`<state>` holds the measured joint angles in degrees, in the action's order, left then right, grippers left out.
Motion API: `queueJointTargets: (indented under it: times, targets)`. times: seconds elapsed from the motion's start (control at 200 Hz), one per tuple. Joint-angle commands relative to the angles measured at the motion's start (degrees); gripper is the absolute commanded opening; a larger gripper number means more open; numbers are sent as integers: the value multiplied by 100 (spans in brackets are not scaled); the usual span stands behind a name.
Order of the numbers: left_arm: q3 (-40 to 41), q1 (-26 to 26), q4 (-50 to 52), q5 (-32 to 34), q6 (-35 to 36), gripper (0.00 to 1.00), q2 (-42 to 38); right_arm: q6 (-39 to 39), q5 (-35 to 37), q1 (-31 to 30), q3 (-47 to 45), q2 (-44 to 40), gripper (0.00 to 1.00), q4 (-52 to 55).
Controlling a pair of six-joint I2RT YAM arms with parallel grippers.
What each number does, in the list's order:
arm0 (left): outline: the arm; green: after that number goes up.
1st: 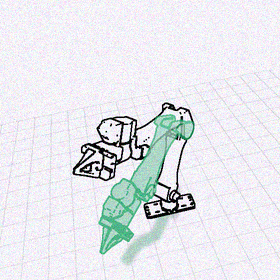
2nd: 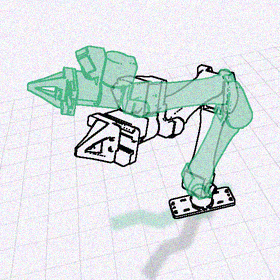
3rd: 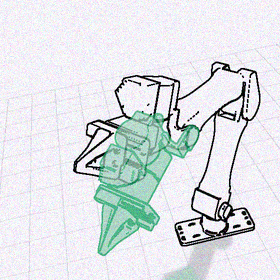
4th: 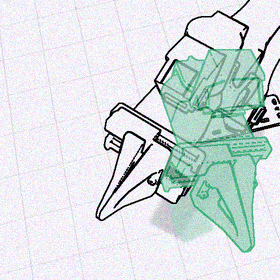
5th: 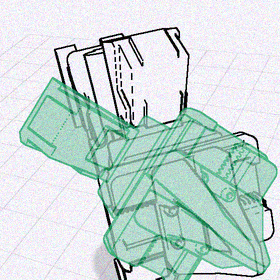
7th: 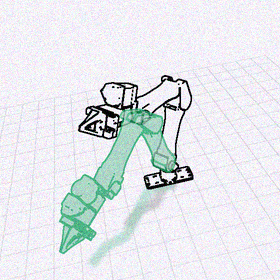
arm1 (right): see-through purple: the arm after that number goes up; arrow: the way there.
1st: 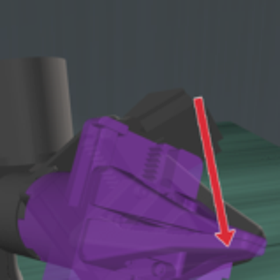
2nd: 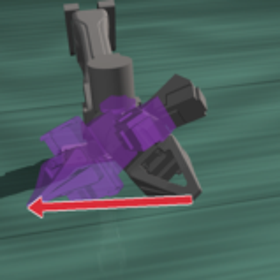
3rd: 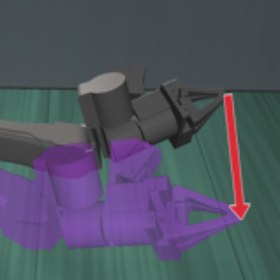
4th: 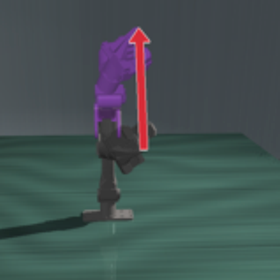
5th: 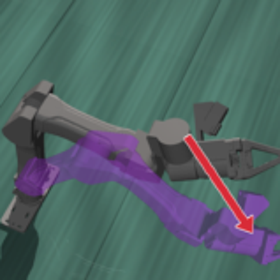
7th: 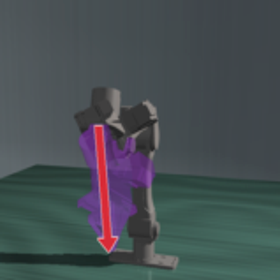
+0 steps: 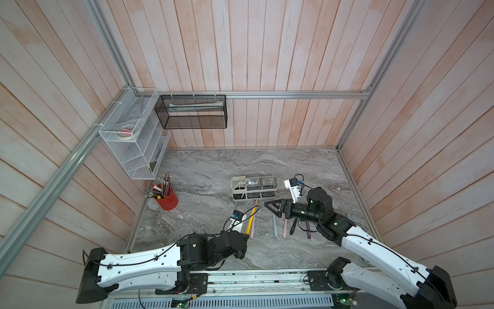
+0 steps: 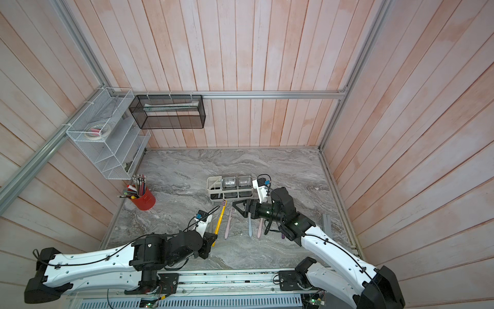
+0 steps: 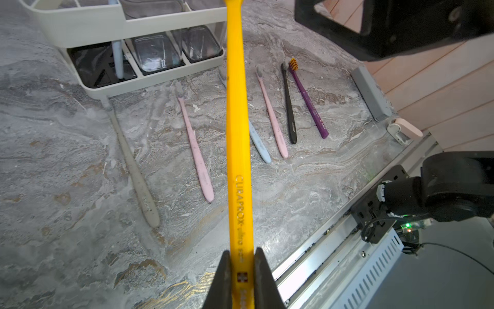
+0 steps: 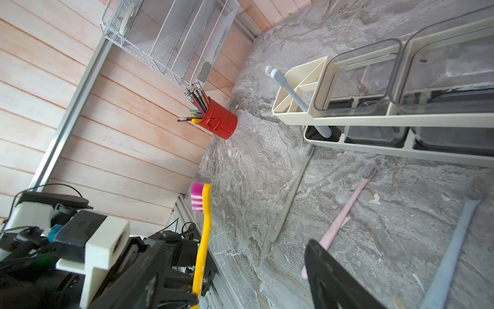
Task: Place the toothbrush into the toothbrush holder
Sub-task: Pick up the toothbrush from the center of the board.
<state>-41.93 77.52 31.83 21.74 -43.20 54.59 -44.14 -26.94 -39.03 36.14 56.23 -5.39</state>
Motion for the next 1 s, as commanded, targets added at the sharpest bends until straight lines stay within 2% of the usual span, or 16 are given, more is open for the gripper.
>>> queueJointTargets:
  times: [0.0,0.28,0.495,0.63,0.82,0.995]
  targets:
    - [-294,199,-418,193,246,0,261,-60,-11,-245,-22,175,79,-422]
    - [-351,275,-710,338,286,0,220,-127,122,-396,-101,273,70,-527]
    - [-323,277,-843,469,268,0,280,-240,127,-442,-169,197,54,-643]
    - [-340,280,-871,490,303,0,359,-278,146,-527,-184,249,50,-689]
    - [-285,278,-853,531,268,0,334,-290,156,-527,-136,231,35,-709]
    - [-254,274,-767,586,216,0,324,-271,169,-527,-55,232,17,-605]
